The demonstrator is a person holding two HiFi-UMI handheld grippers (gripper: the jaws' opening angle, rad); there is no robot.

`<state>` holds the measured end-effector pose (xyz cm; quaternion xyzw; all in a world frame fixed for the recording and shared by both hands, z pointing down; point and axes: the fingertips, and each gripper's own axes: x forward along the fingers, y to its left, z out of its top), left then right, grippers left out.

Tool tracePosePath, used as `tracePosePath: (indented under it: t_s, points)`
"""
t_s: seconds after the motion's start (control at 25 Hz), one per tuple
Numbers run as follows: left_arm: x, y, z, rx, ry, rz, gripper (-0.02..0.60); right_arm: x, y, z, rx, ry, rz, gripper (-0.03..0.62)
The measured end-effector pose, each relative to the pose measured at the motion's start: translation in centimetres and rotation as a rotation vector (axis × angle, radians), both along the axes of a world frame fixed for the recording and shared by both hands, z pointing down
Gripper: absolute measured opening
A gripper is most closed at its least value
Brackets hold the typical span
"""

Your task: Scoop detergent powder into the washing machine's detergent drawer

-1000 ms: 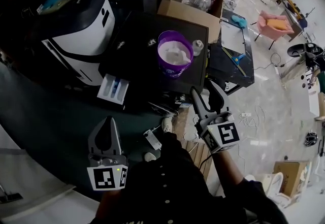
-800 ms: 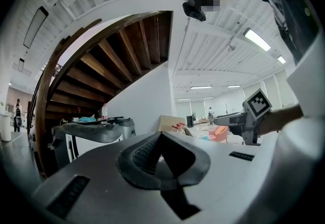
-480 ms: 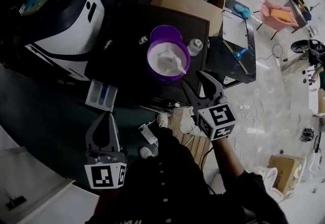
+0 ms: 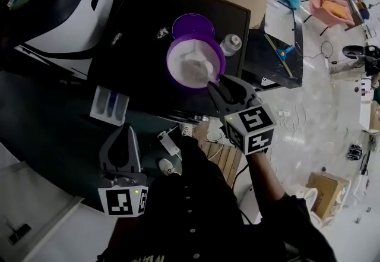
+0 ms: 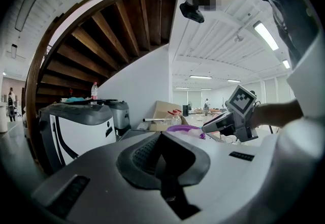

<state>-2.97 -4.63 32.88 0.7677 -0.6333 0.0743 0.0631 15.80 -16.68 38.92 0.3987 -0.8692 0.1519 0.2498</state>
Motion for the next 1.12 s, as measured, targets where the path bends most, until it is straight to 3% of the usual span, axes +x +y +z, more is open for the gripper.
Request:
tracePosePath:
  t_s: [0.08, 0.16, 0.52, 0.76, 1.12]
  points:
    - [-0.1, -0.2, 0.3, -0.009, 0.002, -0.006, 0.009, -0.2, -0.2, 0.5, -0.023, 0.006, -0.006, 0.135]
    - [-0.2, -0.3, 0.7, -0.019, 0.005, -0.012, 0.009, -0.3, -0.3, 0.8, -0.024, 0.016, -0.006, 0.038]
    - [-0.1, -0.5, 1.7, -0.04, 0.018, -0.022, 0.009, -0.7, -0.6, 1.1, -0.005, 0.088, -0.075, 0.034]
    - [0.3, -0.5, 2.2, -0.047, 0.025, -0.019, 0.009, -1.7, -0.1, 2.2, -0.15, -0.019, -0.132, 0.034]
    - [0.1, -0.8, 1.8, -0.034, 0.026, -0.03, 0.009, -2.1, -0.4, 2.2, -0.223, -0.106, -0.128, 0.034]
